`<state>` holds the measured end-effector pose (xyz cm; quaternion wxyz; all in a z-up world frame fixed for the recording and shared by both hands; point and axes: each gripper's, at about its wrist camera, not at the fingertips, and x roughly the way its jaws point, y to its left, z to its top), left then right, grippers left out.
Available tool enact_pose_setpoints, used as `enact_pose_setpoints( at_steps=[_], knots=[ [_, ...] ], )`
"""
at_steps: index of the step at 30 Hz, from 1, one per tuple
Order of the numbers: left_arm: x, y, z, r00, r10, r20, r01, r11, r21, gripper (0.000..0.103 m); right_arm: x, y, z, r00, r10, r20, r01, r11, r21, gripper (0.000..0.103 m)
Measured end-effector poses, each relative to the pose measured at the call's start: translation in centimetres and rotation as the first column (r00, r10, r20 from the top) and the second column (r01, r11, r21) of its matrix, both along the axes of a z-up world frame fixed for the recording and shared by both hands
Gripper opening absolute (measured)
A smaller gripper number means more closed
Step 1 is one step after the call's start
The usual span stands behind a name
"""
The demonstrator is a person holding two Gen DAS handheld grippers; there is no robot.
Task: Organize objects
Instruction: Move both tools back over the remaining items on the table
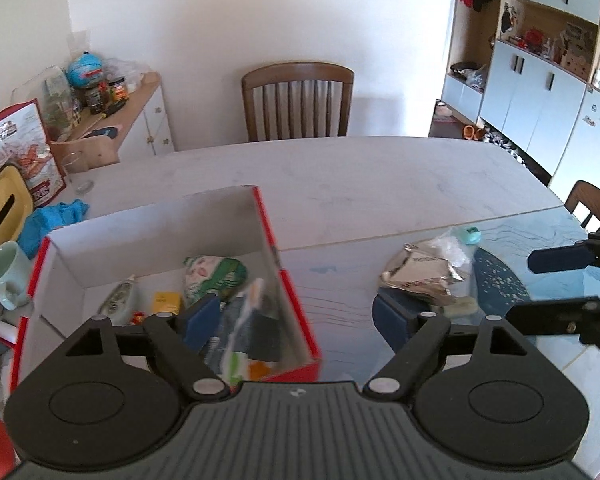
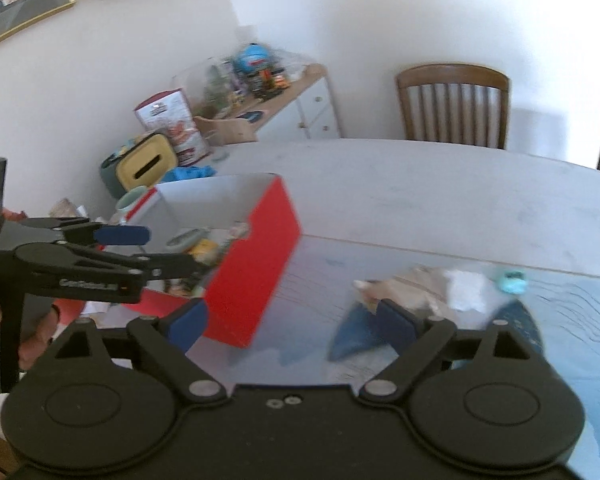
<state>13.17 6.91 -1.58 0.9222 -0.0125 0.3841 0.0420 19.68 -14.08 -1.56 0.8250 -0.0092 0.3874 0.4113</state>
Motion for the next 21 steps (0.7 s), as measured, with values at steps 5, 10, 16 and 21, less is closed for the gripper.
enact_pose_setpoints(
  at_steps=[5, 10, 16, 21],
  knots=[
    [0.6, -1.9, -1.0, 1.000, -0.018, -0.020, 0.017, 0.999, -0.028, 0.087, 1.1, -3.5, -1.1, 0.998, -0.054, -0.019, 0.054, 0.998, -0.024, 0.093],
    [1.7, -4.1, -2.1, 0.999, -0.039, -0.037, 0.037, 0.998, -0.051, 0.095, 2.4, -6.3, -2.0, 0.994, -0.107, -0.026, 0.106, 0.993, -0.046, 0.093],
    [3.2, -6.7, -3.4, 0.991, -0.127, -0.045, 0.123, 0.988, -0.092, 0.102, 4.3, -9.5, -2.9, 0.990, -0.137, -0.027, 0.135, 0.989, -0.065, 0.093],
    [5.0, -8.7, -4.9, 0.984, -0.166, -0.060, 0.159, 0.981, -0.110, 0.103, 6.6, -11.5, -4.0, 0.984, -0.177, -0.037, 0.173, 0.981, -0.087, 0.093]
  ],
)
